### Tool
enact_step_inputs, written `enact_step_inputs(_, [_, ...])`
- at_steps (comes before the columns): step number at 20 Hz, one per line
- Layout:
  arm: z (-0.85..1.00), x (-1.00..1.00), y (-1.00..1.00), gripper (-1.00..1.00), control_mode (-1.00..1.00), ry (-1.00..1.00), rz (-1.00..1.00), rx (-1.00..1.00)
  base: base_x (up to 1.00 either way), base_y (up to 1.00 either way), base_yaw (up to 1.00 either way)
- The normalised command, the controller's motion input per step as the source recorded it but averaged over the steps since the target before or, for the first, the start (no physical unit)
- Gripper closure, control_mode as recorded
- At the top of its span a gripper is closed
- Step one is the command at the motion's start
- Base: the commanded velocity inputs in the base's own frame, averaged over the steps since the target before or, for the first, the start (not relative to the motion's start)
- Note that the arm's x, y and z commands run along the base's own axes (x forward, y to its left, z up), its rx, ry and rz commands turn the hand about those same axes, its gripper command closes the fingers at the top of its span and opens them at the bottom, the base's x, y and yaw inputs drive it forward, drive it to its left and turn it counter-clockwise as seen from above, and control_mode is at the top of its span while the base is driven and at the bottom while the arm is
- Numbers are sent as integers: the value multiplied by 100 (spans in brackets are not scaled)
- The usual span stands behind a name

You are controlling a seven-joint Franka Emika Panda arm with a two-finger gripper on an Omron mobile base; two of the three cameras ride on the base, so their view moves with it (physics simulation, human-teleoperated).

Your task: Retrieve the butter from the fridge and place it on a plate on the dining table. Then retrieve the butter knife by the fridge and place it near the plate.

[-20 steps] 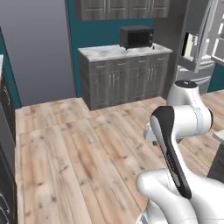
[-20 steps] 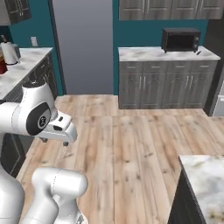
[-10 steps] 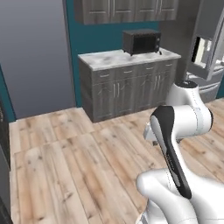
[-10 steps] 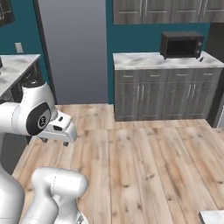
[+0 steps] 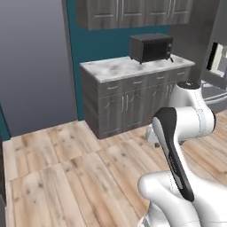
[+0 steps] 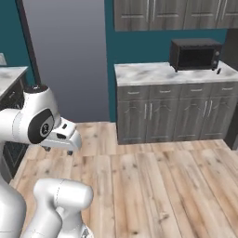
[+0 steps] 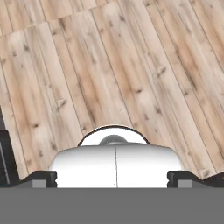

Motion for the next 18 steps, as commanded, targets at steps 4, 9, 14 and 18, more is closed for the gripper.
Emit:
enact_step_inputs(4, [0, 0, 0, -100, 100, 0, 0, 0, 100, 4, -20])
enact_step_inputs(9, [0, 0, 0, -100, 100, 0, 0, 0, 95, -3, -38])
enact_step_inputs(14, [0, 0, 0, -100, 100, 0, 0, 0, 93, -10, -44])
enact_step_inputs(18, [0, 0, 0, -100, 100, 0, 0, 0, 100, -24, -40])
